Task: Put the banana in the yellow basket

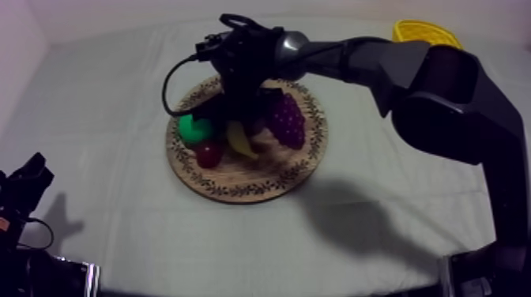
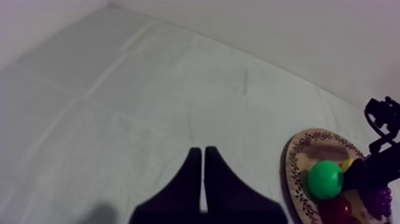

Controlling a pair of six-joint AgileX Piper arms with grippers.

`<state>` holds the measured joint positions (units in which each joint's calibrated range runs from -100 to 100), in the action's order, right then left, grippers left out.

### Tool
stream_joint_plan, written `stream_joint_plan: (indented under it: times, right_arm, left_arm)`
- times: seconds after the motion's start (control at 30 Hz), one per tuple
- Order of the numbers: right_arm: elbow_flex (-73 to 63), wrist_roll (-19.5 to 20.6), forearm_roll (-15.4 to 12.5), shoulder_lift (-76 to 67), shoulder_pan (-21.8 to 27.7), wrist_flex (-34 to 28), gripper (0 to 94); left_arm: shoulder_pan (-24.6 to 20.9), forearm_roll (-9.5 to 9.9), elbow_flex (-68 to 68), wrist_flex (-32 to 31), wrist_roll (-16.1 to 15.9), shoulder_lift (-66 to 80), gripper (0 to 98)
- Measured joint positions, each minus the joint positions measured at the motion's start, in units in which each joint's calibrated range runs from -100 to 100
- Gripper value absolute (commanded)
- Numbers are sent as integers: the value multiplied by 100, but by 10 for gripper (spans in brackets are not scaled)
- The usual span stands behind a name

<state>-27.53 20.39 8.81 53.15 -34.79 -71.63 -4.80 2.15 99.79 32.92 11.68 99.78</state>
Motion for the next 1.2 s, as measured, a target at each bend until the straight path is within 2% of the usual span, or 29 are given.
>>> stream_joint_plan:
  times: [0.1,0.2,0.5,0.73,1.0,1.2]
  right_arm:
    - [42,29,26,-24,15,39,200]
    - [162,70,38,-158,45,75,173]
    - [770,135,146,-1132,179,-114,164]
    - [1276,123,367,-2181,342,-351,171]
    - [1961,-133,577,-3342,780,-194,169]
    - [2624,-429,716,-4078,1345,335,172]
  left_arm:
    - [0,0,0,0,0,0,1]
    - [0,0,0,0,0,0,1]
    - [0,0,0,0,0,0,1]
    - [0,0,0,0,0,0,1]
    - [0,0,0,0,0,0,1]
    - [0,0,0,0,0,0,1]
